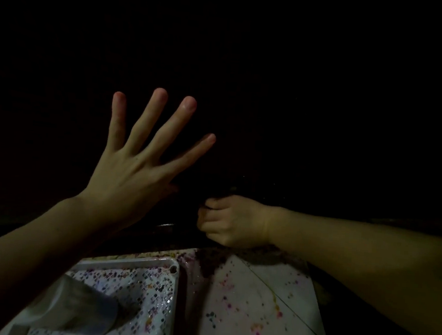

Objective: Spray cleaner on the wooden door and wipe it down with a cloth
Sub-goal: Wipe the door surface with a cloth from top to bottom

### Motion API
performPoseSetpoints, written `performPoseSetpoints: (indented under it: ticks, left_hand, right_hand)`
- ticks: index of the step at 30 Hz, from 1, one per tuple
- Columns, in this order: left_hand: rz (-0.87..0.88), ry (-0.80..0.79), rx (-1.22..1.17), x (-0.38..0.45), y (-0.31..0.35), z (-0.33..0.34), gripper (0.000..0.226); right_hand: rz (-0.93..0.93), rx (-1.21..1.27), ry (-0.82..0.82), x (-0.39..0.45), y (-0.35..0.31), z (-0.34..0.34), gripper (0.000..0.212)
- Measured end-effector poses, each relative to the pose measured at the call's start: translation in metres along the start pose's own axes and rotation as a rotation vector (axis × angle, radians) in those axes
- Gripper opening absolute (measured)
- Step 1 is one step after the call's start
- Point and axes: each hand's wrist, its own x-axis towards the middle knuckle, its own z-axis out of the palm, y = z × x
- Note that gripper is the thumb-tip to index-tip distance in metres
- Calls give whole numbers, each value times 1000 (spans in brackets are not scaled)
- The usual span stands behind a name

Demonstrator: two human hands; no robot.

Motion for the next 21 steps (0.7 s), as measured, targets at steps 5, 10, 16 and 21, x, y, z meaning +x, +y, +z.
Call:
performPoseSetpoints:
  ticks: [5,10,16,21]
  left_hand:
    - [49,-17,2,7,8,0,115]
    - [62,-10,8,13,19,2,120]
    - [54,16,2,11,20,4,106]
    - [56,28,6,12,19,6,110]
  right_hand:
    - [39,-20,-66,-67,4,-19,26]
    - [151,-67,-93,-81,0,-30,24]
    - [409,-53,125,-44,15,-81,23]
    - [601,-249,403,-23,65,-141,31]
